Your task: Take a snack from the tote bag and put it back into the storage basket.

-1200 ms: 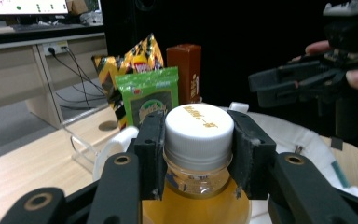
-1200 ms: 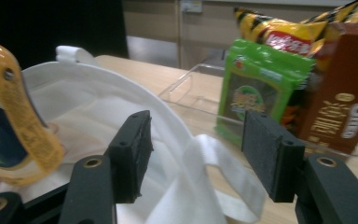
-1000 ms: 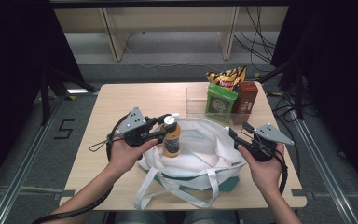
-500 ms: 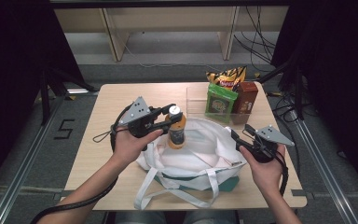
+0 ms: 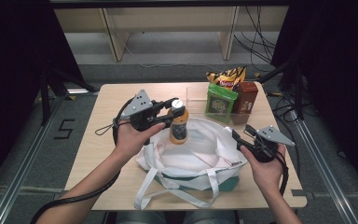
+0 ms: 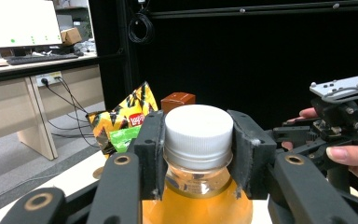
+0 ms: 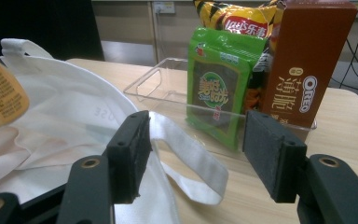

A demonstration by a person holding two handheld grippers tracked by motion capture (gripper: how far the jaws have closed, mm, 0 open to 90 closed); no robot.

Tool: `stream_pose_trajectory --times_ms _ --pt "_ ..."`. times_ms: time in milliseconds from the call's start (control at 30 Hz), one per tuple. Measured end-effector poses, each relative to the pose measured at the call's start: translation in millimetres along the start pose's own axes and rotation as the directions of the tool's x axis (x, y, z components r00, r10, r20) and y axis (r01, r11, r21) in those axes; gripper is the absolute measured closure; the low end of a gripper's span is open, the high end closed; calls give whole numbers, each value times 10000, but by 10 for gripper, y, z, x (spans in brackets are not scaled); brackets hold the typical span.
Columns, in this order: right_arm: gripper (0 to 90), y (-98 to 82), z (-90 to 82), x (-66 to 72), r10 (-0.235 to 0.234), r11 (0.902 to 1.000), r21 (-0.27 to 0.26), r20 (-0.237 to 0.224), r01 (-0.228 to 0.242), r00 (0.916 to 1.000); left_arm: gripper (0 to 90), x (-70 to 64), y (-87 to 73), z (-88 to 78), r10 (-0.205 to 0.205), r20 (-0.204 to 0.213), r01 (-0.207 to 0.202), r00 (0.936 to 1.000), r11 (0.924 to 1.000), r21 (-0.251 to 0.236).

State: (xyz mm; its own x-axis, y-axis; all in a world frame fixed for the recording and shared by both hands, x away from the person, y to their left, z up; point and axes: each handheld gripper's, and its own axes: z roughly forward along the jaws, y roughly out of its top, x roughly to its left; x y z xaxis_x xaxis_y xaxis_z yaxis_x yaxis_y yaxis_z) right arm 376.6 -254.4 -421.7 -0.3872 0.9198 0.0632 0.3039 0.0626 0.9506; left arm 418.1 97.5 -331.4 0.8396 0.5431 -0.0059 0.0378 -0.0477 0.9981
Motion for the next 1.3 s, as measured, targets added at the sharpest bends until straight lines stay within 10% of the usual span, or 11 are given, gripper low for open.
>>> stream_pose_trajectory --times_ms 1300 --pt "422 -30 18 -33 110 9999 128 69 -111 9999 589 151 260 164 -4 60 8 10000 9984 -565"
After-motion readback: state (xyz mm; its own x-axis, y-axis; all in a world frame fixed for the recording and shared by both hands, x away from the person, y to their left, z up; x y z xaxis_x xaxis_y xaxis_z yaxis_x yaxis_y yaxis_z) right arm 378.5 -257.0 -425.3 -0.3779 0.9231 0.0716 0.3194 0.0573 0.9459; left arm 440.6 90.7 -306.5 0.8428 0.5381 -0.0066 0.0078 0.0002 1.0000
